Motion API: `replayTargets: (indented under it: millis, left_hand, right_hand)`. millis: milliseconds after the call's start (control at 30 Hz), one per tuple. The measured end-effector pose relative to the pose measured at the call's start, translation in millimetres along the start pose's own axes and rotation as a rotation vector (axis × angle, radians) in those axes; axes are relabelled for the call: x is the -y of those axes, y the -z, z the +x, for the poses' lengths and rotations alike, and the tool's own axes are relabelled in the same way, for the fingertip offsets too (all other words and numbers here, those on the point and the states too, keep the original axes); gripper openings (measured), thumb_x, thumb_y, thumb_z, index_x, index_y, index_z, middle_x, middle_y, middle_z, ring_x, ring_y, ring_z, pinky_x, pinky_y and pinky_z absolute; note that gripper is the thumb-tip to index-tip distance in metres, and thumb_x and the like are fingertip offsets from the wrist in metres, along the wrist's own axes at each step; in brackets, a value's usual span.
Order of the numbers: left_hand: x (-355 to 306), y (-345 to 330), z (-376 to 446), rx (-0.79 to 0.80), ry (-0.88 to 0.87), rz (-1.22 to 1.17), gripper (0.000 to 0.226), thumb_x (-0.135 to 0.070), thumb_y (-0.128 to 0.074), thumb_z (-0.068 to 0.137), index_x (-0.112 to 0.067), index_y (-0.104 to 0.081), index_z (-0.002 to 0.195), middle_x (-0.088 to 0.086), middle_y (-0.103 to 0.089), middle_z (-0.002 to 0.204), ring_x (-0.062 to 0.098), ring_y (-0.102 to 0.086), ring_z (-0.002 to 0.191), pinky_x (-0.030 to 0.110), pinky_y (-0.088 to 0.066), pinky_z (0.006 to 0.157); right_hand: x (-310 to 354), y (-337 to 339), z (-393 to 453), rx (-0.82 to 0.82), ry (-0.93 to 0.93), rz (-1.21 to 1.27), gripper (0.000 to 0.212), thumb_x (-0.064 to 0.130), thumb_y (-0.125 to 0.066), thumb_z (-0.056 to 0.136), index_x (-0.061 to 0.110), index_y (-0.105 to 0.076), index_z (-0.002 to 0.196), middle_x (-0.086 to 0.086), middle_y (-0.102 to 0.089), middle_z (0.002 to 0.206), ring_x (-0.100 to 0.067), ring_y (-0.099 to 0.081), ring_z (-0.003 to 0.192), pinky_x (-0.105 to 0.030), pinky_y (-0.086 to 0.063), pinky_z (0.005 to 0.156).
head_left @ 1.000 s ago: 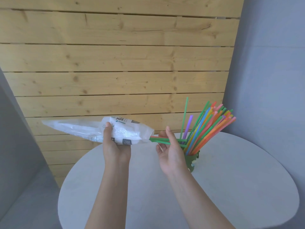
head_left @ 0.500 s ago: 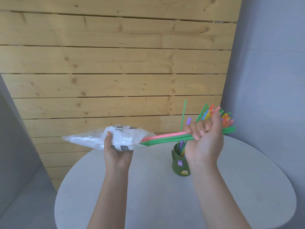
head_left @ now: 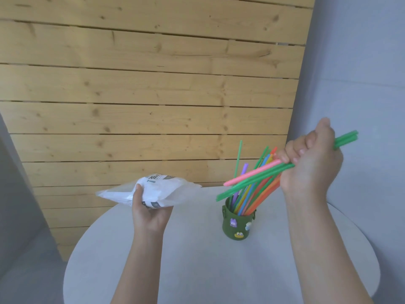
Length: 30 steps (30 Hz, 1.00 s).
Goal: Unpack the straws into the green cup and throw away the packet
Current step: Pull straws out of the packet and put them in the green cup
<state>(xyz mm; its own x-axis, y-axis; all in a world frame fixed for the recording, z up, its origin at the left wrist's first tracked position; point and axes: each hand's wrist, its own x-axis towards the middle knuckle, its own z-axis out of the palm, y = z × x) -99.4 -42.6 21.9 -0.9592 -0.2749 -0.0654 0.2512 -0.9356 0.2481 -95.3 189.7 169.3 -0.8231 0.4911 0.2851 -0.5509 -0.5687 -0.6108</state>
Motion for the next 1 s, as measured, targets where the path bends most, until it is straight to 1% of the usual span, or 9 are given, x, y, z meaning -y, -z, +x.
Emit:
replayTargets:
  millis: [167,300,433,533,667,733,800,900,1000]
  left_hand:
    - [2.3,2.3,1.8,0.05,0.037,-0.001,0.036,-0.038,-0.046,0.096,-0.009,-0.066,0.1,0.008,-0.073,0.091,0.023,-0.073,0.084,0.034,-0.058,0.075]
    - [3.1,1.0,1.2,0.086,0.065,-0.034,0.05,-0.038,-0.044,0.097,-0.005,-0.077,0.079,0.008,-0.074,0.086,0.022,-0.074,0.079,0.036,-0.06,0.07]
    - [3.3,-0.3,1.4,0.061,0.067,-0.047,0.037,-0.037,-0.047,0.096,-0.006,-0.068,0.094,0.009,-0.074,0.086,0.023,-0.074,0.078,0.035,-0.059,0.071]
    - [2.8,-0.5,1.1,0.048,0.061,-0.044,0.034,-0.037,-0.047,0.096,-0.007,-0.063,0.1,0.009,-0.074,0.085,0.023,-0.073,0.077,0.034,-0.059,0.072]
    - [3.0,-2.3,-0.3,0.053,0.066,-0.089,0.031,-0.035,-0.048,0.094,-0.008,-0.062,0.102,0.01,-0.073,0.086,0.024,-0.073,0.077,0.035,-0.059,0.069]
    - [3.2,-3.5,0.0,0.054,0.074,-0.106,0.03,-0.035,-0.049,0.094,-0.009,-0.062,0.101,0.009,-0.072,0.086,0.025,-0.073,0.076,0.036,-0.06,0.068]
    - [2.9,-5.3,-0.6,0.066,0.081,-0.092,0.029,-0.034,-0.049,0.092,-0.009,-0.062,0.101,0.008,-0.07,0.089,0.024,-0.071,0.079,0.034,-0.059,0.071]
    - [1.1,-7.3,-1.6,0.047,0.107,-0.093,0.031,-0.033,-0.053,0.086,-0.01,-0.057,0.105,0.005,-0.062,0.097,0.021,-0.062,0.091,0.032,-0.048,0.088]
    - [0.0,-8.6,-0.6,0.037,0.124,-0.105,0.031,-0.036,-0.042,0.096,-0.01,-0.057,0.099,0.006,-0.063,0.091,0.021,-0.06,0.089,0.032,-0.048,0.087]
  right_hand:
    - [-31.9,-1.3,9.0,-0.006,0.091,-0.393,0.052,0.037,-0.049,0.089,0.024,-0.025,0.045,0.011,-0.025,0.034,-0.015,-0.025,0.033,-0.022,-0.027,0.041]
    - [-52.2,-1.8,12.0,0.023,0.167,-0.645,0.048,0.049,-0.044,0.084,0.019,-0.025,0.051,-0.008,-0.029,0.049,-0.025,-0.033,0.05,-0.039,-0.033,0.051]
    - [-68.0,-3.4,16.5,0.095,0.239,-0.786,0.051,0.045,-0.045,0.089,0.017,-0.025,0.052,-0.014,-0.032,0.052,-0.026,-0.037,0.049,-0.034,-0.031,0.049]
    - [-80.5,-2.1,19.3,0.169,0.236,-0.893,0.053,0.037,-0.047,0.094,0.019,-0.025,0.049,-0.001,-0.029,0.045,-0.024,-0.035,0.045,-0.03,-0.026,0.049]
    - [-103.8,7.1,19.2,0.308,0.103,-1.011,0.047,0.035,-0.043,0.097,0.015,-0.033,0.055,-0.006,-0.037,0.051,-0.042,-0.061,0.062,-0.038,-0.043,0.056]
    - [-116.0,14.1,17.1,0.361,0.037,-1.067,0.041,0.034,-0.042,0.097,0.013,-0.04,0.062,-0.004,-0.043,0.051,-0.035,-0.064,0.06,-0.041,-0.049,0.061]
    - [-125.5,21.4,15.2,0.404,-0.006,-1.135,0.03,0.033,-0.041,0.098,0.012,-0.049,0.079,-0.003,-0.053,0.053,-0.023,-0.062,0.056,-0.032,-0.045,0.058]
    - [-132.7,30.2,13.3,0.415,0.005,-1.215,0.023,0.029,-0.045,0.096,0.008,-0.052,0.102,-0.011,-0.067,0.071,-0.027,-0.065,0.072,-0.026,-0.036,0.057]
    - [-127.0,31.5,8.8,0.29,0.169,-1.122,0.024,0.022,-0.056,0.09,0.008,-0.05,0.108,-0.001,-0.055,0.065,-0.023,-0.056,0.061,-0.014,-0.031,0.046]
